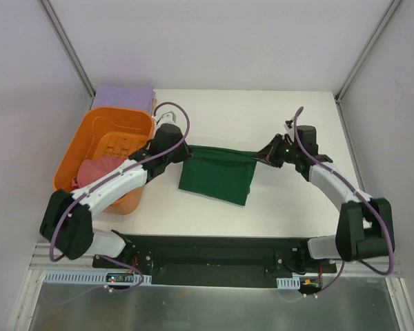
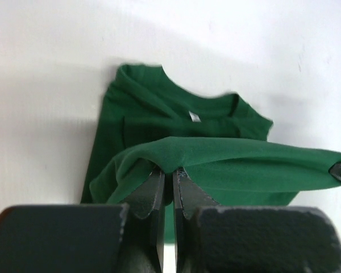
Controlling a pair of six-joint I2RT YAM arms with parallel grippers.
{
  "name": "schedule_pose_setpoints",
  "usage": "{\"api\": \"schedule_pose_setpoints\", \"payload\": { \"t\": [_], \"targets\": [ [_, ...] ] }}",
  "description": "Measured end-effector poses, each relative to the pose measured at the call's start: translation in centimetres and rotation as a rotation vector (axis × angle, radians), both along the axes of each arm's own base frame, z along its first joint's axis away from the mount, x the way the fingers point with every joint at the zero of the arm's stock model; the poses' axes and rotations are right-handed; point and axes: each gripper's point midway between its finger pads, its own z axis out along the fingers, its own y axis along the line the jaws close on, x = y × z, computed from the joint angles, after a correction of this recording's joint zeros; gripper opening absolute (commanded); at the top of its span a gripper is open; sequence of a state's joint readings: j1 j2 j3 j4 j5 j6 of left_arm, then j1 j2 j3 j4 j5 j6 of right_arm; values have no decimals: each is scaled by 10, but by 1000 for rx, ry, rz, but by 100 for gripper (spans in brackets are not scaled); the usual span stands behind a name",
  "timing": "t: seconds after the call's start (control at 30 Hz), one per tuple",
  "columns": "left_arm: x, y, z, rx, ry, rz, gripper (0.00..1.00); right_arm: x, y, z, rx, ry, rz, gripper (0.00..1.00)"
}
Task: Fold and stack the t-shirts
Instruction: Fold the long partially folded tshirt into a neat square, then smooth out wrinkles on the folded tshirt
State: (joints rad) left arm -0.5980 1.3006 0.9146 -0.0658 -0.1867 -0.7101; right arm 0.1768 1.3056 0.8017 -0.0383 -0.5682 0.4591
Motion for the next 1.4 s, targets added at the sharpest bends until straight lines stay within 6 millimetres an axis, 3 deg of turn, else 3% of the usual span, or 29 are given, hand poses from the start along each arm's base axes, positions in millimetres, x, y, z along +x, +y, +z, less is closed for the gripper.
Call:
{"api": "schedule_pose_setpoints", "payload": {
  "t": [0.13,0.2,0.3,0.33,0.37,0.43,0.53,0.6,0.63,0.67,0.77,0.93,1.03,1.17,1.27,1.4],
  "targets": [
    [43,-7,-17,25,45,14,0,34,-1,-27,-31,28,-36,1],
    [63,-11,-31,35,74,16,7,48,-4,-43,-52,47,-59,0],
    [81,-15,-56,66,118,7,11,64,-8,-64,-88,75,-94,2],
    [87,-16,-63,75,132,0,20,68,-9,-69,-100,80,-104,6],
    [92,-18,-70,82,143,-9,38,72,-11,-73,-109,84,-112,14],
    [101,-19,-79,98,159,-18,64,82,-13,-80,-126,89,-128,38],
    [113,-12,-85,127,164,-16,89,97,-17,-83,-142,82,-142,56],
    [116,-7,-82,139,158,-16,99,106,-18,-80,-149,69,-137,73],
    [118,-6,-79,141,150,-17,99,109,-18,-76,-157,63,-125,82],
    [119,-5,-75,141,143,-22,99,114,-19,-69,-169,48,-112,99],
    [114,-12,-62,120,131,-74,99,120,-19,-48,-202,-1,-83,96],
    [89,-44,-22,-10,95,-265,99,87,-10,-18,-266,-71,-10,96],
    [73,-65,-11,-78,97,-379,99,47,16,-10,-264,-110,91,96],
    [53,-78,-23,-121,153,-456,99,-2,48,-22,-250,-101,242,96],
    [49,-80,-38,-134,198,-469,99,-32,63,-40,-250,-72,347,96],
    [53,-86,-57,-148,250,-464,99,-53,71,-53,-245,-48,428,96]
  ]
}}
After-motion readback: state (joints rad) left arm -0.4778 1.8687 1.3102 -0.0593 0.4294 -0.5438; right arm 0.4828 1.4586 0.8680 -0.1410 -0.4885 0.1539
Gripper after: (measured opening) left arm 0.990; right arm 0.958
